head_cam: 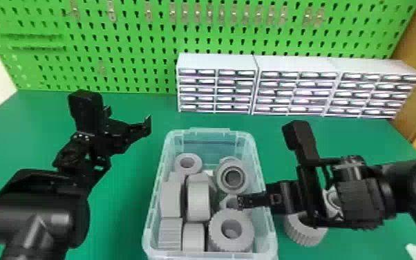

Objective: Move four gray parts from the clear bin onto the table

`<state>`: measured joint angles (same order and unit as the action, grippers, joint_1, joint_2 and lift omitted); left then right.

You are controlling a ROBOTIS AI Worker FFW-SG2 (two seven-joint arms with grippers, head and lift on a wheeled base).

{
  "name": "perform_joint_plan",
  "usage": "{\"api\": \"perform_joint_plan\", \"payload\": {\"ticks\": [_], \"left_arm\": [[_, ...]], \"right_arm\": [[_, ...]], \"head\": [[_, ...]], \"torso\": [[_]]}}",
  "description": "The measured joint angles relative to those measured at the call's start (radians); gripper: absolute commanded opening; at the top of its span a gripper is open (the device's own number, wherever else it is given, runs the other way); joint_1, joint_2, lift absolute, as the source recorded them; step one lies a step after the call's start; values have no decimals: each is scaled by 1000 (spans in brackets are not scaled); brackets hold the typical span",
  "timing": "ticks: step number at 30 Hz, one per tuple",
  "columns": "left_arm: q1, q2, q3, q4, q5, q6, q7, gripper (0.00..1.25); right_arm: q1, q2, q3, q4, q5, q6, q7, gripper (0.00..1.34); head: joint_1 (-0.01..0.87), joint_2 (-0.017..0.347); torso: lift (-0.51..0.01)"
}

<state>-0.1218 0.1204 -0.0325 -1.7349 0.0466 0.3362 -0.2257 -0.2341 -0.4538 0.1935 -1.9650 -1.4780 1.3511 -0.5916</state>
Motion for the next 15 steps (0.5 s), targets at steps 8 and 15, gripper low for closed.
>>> {"api": "perform_joint_plan", "payload": {"ticks": [8, 15], "left_arm": [[-2, 1, -3, 0, 1, 6, -5, 1126], [-2, 1, -4, 2, 1, 9, -9, 1126]], "right_arm": [[12, -8, -4, 0, -46, -1, -57, 816], [24, -18, -12, 0, -88, -1, -105, 816]], "head": [[686, 26], [686, 26]], "torso": [[-50], [-50]]}}
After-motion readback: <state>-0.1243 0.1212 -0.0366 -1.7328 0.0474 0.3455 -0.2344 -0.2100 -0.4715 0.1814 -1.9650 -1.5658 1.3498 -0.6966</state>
